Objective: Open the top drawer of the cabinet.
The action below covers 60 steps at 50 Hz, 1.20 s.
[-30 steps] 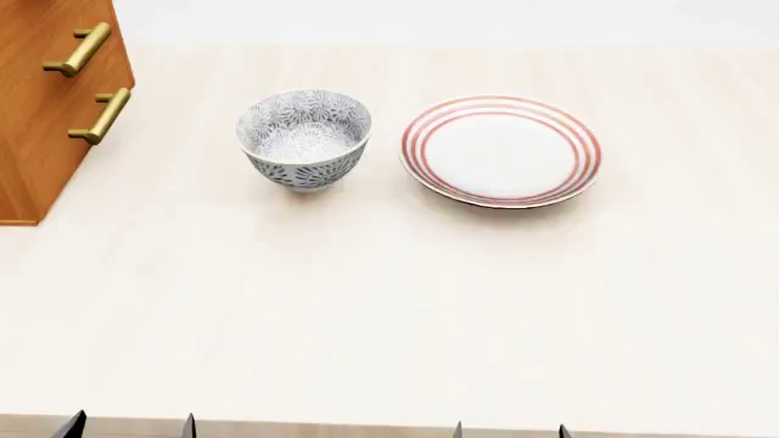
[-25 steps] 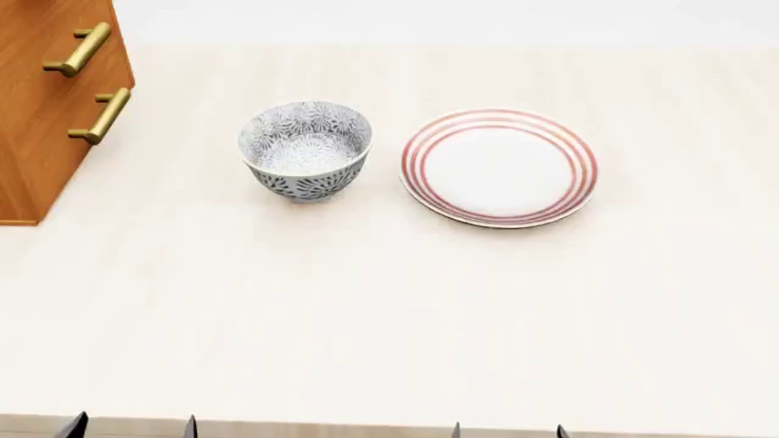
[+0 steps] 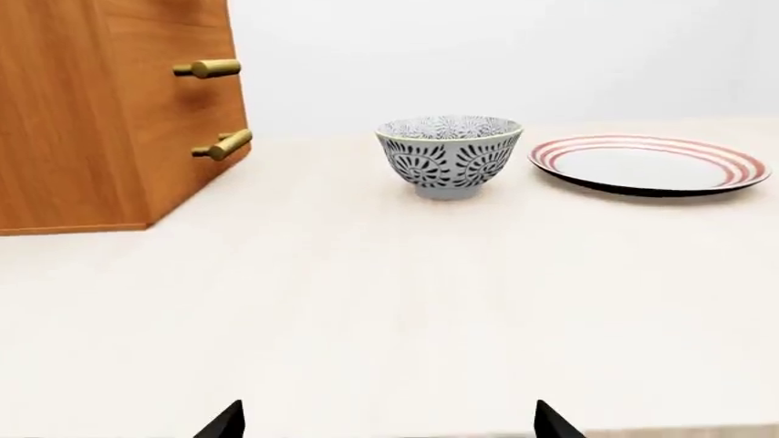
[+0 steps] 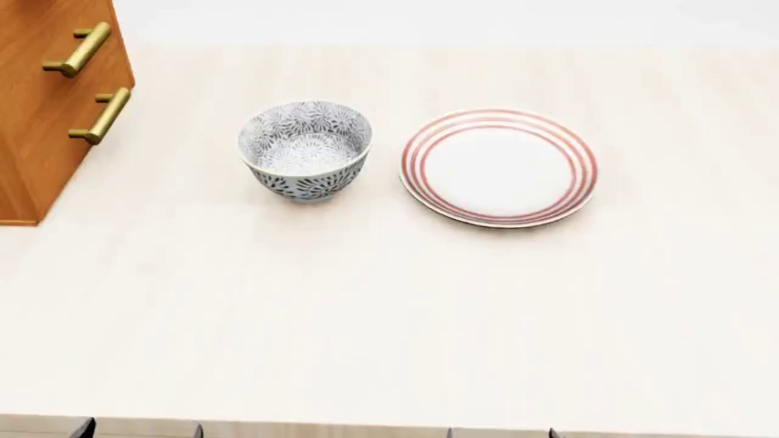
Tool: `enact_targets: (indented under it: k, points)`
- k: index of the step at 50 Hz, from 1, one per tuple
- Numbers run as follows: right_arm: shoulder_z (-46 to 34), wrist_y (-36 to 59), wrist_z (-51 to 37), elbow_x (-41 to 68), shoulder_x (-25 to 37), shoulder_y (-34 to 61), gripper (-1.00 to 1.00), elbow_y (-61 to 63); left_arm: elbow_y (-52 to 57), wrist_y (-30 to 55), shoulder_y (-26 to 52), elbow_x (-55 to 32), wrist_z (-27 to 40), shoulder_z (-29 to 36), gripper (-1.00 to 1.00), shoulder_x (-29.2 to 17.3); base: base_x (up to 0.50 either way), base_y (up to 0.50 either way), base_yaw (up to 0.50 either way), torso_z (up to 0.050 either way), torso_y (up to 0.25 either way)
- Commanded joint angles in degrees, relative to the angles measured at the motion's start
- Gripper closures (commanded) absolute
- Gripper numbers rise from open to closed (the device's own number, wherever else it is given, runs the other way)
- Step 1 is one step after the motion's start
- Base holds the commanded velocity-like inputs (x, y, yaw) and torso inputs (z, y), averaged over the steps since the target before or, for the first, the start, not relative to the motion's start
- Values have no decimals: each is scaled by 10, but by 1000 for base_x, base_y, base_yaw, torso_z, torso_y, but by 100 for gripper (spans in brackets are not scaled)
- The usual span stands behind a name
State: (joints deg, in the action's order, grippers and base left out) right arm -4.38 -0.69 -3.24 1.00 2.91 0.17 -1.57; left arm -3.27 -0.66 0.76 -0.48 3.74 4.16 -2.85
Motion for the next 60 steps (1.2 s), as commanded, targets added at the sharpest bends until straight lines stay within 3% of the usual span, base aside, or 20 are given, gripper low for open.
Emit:
enact_targets:
  k: [1,13,60]
  points:
    - [2,-2,1,1,-1,2,-100,-3,9,9,-2,-2,-2,-3,-100,2,0,0,0,0,0]
    - [-11,0,-11,13,9,0,-100,0,17,20,-1,-24,5,9,-100,-7,0,0,0,0,0]
    - [-46,2,-41,47,37,5,-100,8,21,10,0,-63,37,39,-100,-33,0,0,0,46,0]
